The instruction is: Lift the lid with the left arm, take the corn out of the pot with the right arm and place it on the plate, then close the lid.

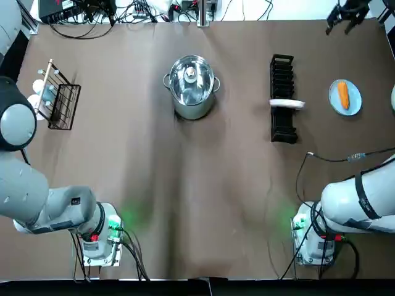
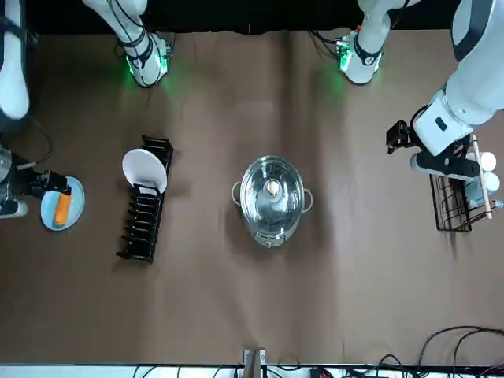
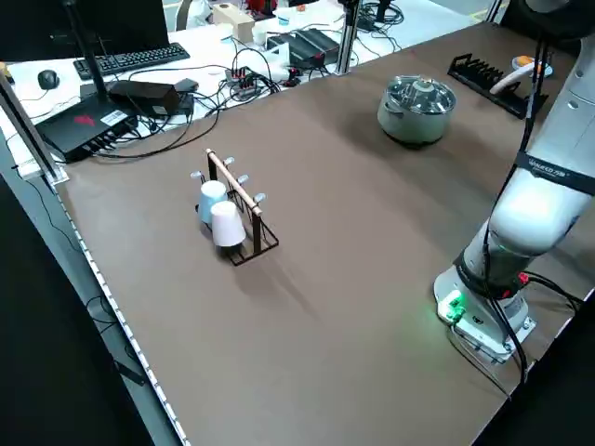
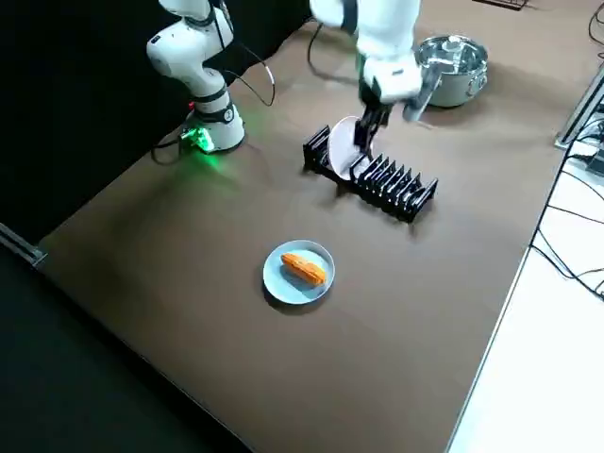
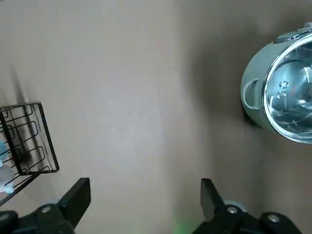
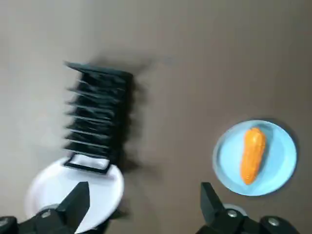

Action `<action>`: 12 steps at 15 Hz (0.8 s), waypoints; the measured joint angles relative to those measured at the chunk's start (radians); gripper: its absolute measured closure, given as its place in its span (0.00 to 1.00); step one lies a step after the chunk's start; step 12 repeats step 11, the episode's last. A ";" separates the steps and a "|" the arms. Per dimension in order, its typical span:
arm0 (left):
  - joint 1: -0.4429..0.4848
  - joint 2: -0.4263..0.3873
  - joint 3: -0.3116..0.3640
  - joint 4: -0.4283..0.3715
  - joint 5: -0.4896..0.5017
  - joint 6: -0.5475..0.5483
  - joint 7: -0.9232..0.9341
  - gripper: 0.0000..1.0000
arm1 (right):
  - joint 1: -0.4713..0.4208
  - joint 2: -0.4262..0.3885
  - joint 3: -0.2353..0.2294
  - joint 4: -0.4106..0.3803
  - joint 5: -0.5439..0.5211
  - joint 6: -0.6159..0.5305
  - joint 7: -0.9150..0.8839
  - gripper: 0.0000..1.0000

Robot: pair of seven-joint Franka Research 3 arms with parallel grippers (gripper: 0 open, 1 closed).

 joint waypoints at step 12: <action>0.003 0.000 0.007 0.000 0.000 0.000 -0.002 0.00 | 0.211 -0.119 -0.002 0.153 0.010 -0.312 0.233 0.00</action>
